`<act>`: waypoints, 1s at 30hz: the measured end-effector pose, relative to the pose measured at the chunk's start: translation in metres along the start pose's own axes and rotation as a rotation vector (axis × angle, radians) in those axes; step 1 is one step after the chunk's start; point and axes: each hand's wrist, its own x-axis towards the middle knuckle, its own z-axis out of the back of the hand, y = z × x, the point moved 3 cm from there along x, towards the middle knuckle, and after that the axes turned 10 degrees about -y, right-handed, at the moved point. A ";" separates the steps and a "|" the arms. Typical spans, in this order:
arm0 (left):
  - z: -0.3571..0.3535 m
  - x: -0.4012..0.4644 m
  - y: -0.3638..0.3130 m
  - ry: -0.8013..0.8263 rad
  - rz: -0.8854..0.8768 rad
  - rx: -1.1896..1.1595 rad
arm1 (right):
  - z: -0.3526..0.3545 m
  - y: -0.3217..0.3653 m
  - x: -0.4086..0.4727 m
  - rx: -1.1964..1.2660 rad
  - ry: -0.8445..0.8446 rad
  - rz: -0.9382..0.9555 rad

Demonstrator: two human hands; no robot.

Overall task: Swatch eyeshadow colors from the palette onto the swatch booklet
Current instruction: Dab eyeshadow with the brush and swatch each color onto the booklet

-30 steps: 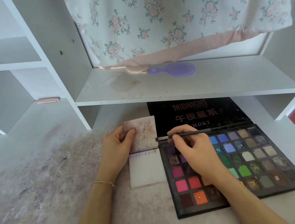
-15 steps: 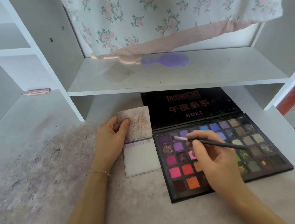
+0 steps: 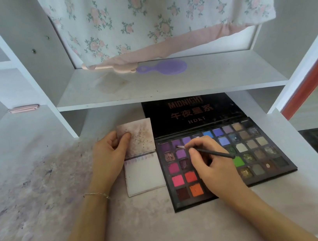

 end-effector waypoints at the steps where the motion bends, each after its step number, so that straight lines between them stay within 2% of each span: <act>1: 0.000 0.000 0.001 0.001 0.005 -0.008 | -0.001 -0.001 0.002 0.004 0.006 -0.038; 5: 0.000 0.002 0.000 0.004 -0.012 -0.018 | -0.006 -0.003 0.011 0.001 -0.001 -0.098; 19: -0.001 0.003 0.002 0.014 0.006 -0.032 | -0.019 -0.002 0.016 -0.139 0.145 0.023; 30: 0.000 0.002 0.002 0.015 0.016 -0.034 | -0.019 -0.001 0.017 -0.100 0.146 0.031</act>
